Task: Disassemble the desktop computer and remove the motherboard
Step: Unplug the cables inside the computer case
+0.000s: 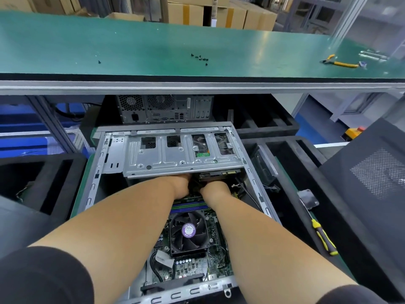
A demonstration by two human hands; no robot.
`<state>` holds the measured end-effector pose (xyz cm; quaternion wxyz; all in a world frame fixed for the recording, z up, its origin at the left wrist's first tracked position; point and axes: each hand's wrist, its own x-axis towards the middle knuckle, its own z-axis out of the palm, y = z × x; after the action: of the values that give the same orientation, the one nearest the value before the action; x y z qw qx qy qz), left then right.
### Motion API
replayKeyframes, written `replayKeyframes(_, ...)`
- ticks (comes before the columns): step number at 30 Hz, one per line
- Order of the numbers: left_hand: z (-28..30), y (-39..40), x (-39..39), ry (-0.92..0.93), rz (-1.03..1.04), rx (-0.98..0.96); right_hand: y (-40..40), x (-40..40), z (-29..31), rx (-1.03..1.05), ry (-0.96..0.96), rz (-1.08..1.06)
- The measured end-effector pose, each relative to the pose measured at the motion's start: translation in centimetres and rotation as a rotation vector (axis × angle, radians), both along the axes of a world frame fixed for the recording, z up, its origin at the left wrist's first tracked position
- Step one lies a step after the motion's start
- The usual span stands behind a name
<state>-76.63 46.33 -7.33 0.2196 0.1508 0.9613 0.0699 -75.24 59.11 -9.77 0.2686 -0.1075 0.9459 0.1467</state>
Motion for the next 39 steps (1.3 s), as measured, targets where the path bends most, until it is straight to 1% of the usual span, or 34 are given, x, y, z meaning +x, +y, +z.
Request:
replayKeyframes(4, -0.4, 0.0, -0.2, 0.031, 0.009, 0.012, 0.0, -0.1, -0.4, -0.001, 0.010, -0.022)
replayKeyframes(7, -0.4, 0.1, -0.3, -0.008, 0.053, 0.033, 0.0, -0.1, -0.3, 0.022, -0.001, -0.003)
replayKeyframes(10, -0.2, 0.3, -0.4, -0.056, 0.085, 0.042, 0.0, 0.0, 0.0, 0.066, -0.029, 0.073)
replayKeyframes(14, -0.3, 0.4, -0.6, -0.116, 0.125, 0.057, 0.0, -0.2, 0.0, 0.081, -0.035, 0.094)
replayKeyframes(17, -0.6, 0.2, -0.8, -0.126, 0.120, 0.072, -0.1, -0.2, -0.1, 0.075, -0.032, 0.093)
replayKeyframes(20, -0.7, 0.0, -0.8, -0.058, 0.042, 0.021, 0.1, -0.2, -0.4, 0.054, -0.010, 0.070)
replayKeyframes(24, -1.0, -0.1, -0.4, 0.123, -0.121, -0.075, 0.2, -0.2, -0.8, 0.008, 0.011, 0.009)
replayKeyframes(26, -0.9, -0.2, -0.1, 0.175, -0.165, -0.089, 0.2, -0.1, -0.6, -0.011, 0.021, -0.017)
replayKeyframes(32, -0.9, 0.1, 0.3, 0.157, -0.127, -0.051, 0.2, -0.3, -0.2, 0.005, -0.016, -0.005)
replayKeyframes(36, -0.5, 0.4, 0.5, 0.188, -0.146, -0.095, 0.3, -0.3, 0.0, -0.016, -0.015, -0.041)
replayKeyframes(39, -0.3, 0.4, 0.5, 0.170, -0.132, -0.096, 0.4, -0.3, -0.2, -0.050, 0.006, -0.078)
